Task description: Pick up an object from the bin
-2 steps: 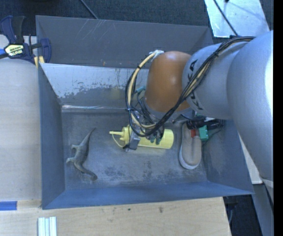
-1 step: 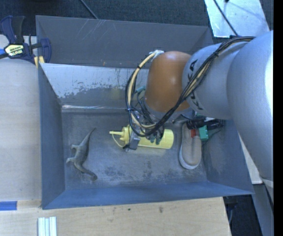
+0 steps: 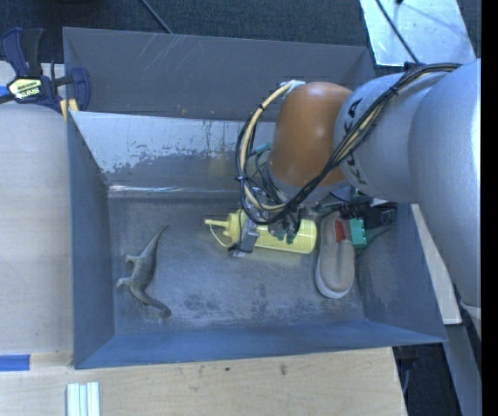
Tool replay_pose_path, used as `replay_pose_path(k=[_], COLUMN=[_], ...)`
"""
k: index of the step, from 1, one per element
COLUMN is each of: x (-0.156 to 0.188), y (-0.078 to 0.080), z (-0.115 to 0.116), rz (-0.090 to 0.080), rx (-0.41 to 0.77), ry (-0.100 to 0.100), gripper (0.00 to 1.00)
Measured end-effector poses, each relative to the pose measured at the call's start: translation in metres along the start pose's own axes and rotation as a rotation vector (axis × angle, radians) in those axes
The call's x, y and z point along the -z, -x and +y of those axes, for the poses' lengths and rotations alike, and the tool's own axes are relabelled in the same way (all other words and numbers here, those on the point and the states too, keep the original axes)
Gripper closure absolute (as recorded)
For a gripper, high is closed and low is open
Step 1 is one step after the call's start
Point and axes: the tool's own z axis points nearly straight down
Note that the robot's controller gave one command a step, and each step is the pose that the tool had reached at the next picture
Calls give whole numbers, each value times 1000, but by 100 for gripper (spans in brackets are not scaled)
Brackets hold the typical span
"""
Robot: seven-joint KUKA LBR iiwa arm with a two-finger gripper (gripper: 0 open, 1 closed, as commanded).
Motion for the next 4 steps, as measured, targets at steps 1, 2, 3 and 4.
replay_pose_path(k=[1,2,3,4], x=[44,55,82,60], y=[-6,5,-2,3], z=[-2,18,-9,8], rz=[9,-11,11,-10], rx=[-8,-15,-28,-27], ry=[-5,2,-5,0], gripper=[100,100,100,100])
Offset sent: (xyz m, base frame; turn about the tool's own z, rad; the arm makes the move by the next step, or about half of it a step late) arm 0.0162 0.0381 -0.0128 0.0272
